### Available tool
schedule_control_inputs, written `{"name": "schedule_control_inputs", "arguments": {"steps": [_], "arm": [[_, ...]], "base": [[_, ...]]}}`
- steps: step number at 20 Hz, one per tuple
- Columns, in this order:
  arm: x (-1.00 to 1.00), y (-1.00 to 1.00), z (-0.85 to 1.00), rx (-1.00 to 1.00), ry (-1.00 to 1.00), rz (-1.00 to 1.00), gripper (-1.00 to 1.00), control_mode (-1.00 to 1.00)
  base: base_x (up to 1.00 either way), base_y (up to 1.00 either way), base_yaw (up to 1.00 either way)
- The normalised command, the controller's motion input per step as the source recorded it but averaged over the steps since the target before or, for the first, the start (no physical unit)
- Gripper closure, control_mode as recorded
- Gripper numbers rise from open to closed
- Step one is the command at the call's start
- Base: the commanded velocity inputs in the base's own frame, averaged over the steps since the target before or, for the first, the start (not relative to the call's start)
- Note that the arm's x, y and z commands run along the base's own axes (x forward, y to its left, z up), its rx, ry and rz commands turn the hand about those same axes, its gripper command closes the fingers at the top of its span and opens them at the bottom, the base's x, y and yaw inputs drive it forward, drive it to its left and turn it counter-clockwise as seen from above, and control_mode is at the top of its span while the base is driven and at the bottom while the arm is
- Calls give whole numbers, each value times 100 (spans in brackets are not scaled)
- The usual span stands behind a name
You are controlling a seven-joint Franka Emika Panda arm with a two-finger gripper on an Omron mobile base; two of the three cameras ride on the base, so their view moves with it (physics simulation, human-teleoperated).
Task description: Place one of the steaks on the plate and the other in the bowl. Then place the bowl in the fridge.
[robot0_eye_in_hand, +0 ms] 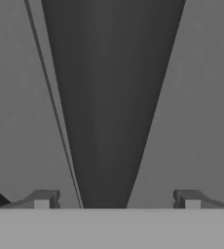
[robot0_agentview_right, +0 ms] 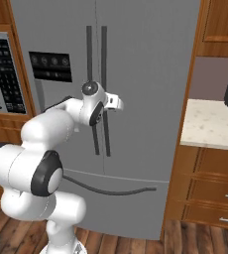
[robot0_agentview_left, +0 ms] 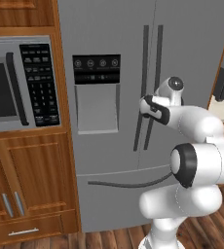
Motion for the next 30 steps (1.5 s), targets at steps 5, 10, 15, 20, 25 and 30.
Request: {"name": "schedule_control_inputs", "arguments": {"steps": [5, 10, 15, 20, 25, 30], "arm": [[15, 0, 0, 0, -3, 0, 100, -100], [24, 0, 0, 0, 0, 0, 100, -100], [13, 0, 0, 0, 1, 0, 100, -100], [-24, -12, 12, 0, 0, 0, 100, -100], [-68, -29, 21, 1, -12, 0, 100, -100], [-65, -52, 25, 14, -17, 6, 100, -100]], "base": [[0, 0, 0], [0, 0, 0], [0, 0, 0], [0, 0, 0], [0, 0, 0], [0, 0, 0]]}}
